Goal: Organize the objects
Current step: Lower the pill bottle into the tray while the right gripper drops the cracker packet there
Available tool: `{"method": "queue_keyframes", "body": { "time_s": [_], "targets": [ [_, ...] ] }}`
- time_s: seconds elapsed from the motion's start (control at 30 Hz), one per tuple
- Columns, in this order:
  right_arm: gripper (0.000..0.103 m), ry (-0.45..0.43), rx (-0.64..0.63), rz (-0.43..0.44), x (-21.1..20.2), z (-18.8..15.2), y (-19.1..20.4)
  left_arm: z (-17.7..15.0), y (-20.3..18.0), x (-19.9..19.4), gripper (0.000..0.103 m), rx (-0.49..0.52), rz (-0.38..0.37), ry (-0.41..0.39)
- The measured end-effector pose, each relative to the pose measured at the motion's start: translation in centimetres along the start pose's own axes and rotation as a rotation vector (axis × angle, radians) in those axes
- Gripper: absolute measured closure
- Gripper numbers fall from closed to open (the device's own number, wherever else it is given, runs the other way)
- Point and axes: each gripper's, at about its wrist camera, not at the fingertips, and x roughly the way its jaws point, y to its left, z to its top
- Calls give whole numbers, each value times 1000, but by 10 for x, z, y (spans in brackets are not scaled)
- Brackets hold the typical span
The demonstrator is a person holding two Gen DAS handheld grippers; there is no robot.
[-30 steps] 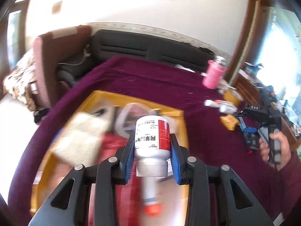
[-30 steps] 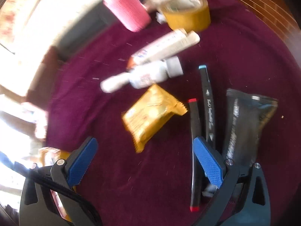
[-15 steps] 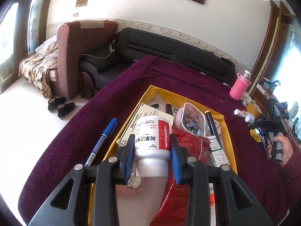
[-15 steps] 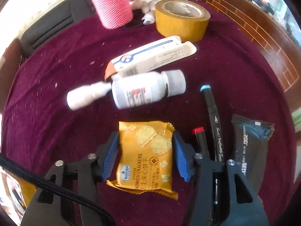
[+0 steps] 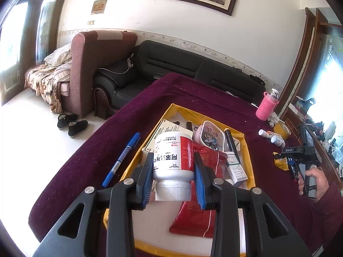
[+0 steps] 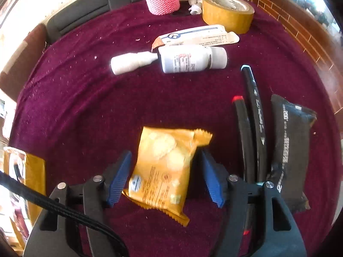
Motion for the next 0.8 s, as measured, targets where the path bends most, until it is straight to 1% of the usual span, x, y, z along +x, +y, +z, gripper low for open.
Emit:
{"method": "queue_keyframes", "body": {
  "time_s": [0.03,0.13,0.23,0.3,0.37,0.47,0.57,0.7,0.8],
  "targets": [
    [62,1,-2,14,-3,-4,0,-1,1,-4,73,-1,6,-4],
    [62,8,16,87,-16,-19,-3,-3,7,-12,73,-12,25,-10],
    [62,-28,-6,159,-37,-33,6,-7,10,-16,73,1,55,-11],
    [61,-45,-30,219,-56,-43,18,-10,11,-14,73,7,61,3],
    [61,-45,-70,290,-72,-52,37,-14,9,-9,73,17,68,21],
    [61,-33,-162,388,-90,-70,77,-21,6,1,73,36,67,66],
    [61,14,-253,481,-93,-95,119,-25,-3,13,73,97,82,106],
    [61,86,-345,564,-87,-134,164,-29,-11,28,73,178,131,139],
    [61,96,-406,571,-81,-163,192,-32,-13,41,73,214,158,167]
  ]
}}
